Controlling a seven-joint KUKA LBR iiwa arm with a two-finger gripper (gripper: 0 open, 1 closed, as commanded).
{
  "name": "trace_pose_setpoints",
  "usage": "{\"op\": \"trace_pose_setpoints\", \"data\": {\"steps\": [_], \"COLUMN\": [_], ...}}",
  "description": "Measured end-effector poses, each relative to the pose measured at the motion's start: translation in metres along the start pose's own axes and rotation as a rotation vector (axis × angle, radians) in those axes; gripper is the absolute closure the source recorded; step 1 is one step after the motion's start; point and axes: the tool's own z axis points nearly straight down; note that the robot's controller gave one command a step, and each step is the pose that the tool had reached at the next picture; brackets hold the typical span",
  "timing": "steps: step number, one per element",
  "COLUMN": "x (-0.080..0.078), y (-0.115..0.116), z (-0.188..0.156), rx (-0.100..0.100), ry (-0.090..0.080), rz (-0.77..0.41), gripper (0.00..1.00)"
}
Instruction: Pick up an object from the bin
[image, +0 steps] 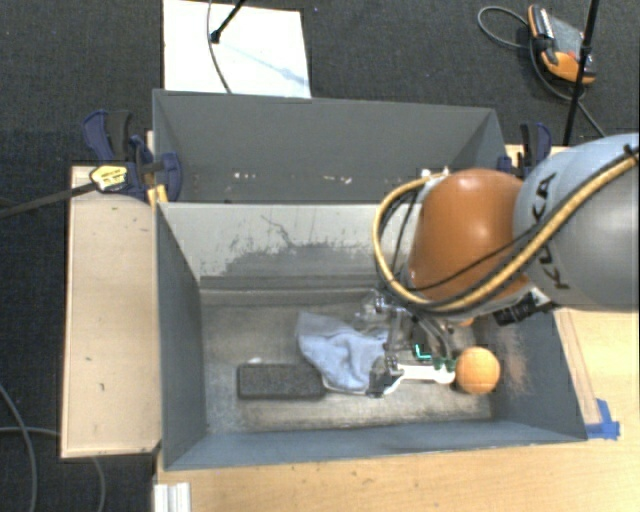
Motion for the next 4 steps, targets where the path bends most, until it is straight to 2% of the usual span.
{"op": "trace_pose_setpoints", "data": {"steps": [1,2,3,4], "x": [-0.002,-0.004,-0.004,0.007], "y": [0.000,-0.010,-0.010,-0.004], "z": [-0.004,0.100,0.100,-0.034], "rx": [-0.001,-0.003,-0.003,0.000], "ry": [-0.008,-0.011,-0.011,-0.007], "rz": [0.002,0.003,0.004,0.054], "gripper": [0.00,1.00,1.00,1.00]}}
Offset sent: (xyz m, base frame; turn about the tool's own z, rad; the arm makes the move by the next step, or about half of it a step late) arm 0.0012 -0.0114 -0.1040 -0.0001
